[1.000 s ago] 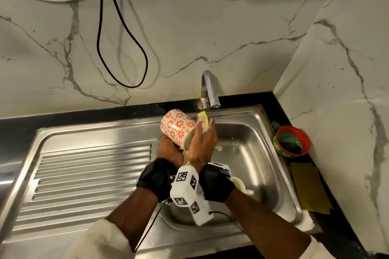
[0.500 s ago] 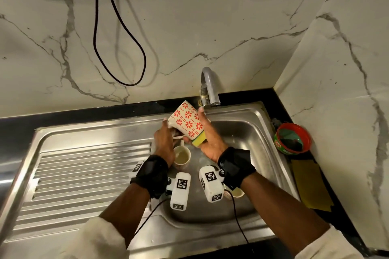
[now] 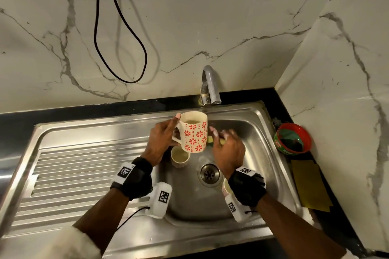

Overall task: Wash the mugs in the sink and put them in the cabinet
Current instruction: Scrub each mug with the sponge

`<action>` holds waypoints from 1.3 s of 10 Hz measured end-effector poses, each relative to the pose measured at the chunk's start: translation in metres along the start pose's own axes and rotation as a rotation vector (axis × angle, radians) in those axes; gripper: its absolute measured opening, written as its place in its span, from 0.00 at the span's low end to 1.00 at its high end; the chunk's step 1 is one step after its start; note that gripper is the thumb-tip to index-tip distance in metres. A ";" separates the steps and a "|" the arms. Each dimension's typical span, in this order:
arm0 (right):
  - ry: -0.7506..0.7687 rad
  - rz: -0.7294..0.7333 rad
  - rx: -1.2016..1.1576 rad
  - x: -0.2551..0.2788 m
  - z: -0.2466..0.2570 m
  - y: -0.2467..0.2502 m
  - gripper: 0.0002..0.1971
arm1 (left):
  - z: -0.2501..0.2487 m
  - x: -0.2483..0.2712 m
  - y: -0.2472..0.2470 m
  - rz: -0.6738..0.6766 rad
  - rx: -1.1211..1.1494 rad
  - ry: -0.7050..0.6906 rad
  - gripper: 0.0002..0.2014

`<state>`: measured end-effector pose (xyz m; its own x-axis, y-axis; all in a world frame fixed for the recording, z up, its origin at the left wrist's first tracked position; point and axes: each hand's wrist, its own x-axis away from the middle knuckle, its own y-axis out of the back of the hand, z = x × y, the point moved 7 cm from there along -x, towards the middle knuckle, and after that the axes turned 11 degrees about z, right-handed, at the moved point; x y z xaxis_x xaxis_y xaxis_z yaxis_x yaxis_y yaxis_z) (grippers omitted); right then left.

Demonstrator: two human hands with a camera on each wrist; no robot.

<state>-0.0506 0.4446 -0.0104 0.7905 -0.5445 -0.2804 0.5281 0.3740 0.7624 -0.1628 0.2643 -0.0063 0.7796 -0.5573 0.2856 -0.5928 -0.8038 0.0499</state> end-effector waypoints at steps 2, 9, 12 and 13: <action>0.096 -0.038 -0.220 -0.007 0.030 0.024 0.26 | 0.023 0.001 0.002 0.186 -0.507 0.092 0.24; 0.632 0.845 0.043 0.019 0.070 -0.021 0.39 | -0.013 0.006 -0.023 0.236 -0.916 -0.416 0.36; -0.792 0.809 -1.809 -0.007 0.064 -0.029 0.53 | -0.010 0.008 -0.051 0.133 -1.019 -0.494 0.33; -0.656 0.726 -1.565 -0.002 0.058 -0.039 0.43 | -0.016 0.004 -0.043 0.157 -0.984 -0.498 0.36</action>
<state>-0.0913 0.3875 -0.0060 0.9356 -0.0036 0.3531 0.2538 0.7022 -0.6652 -0.1376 0.3000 0.0084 0.5451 -0.8369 -0.0494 -0.4216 -0.3246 0.8467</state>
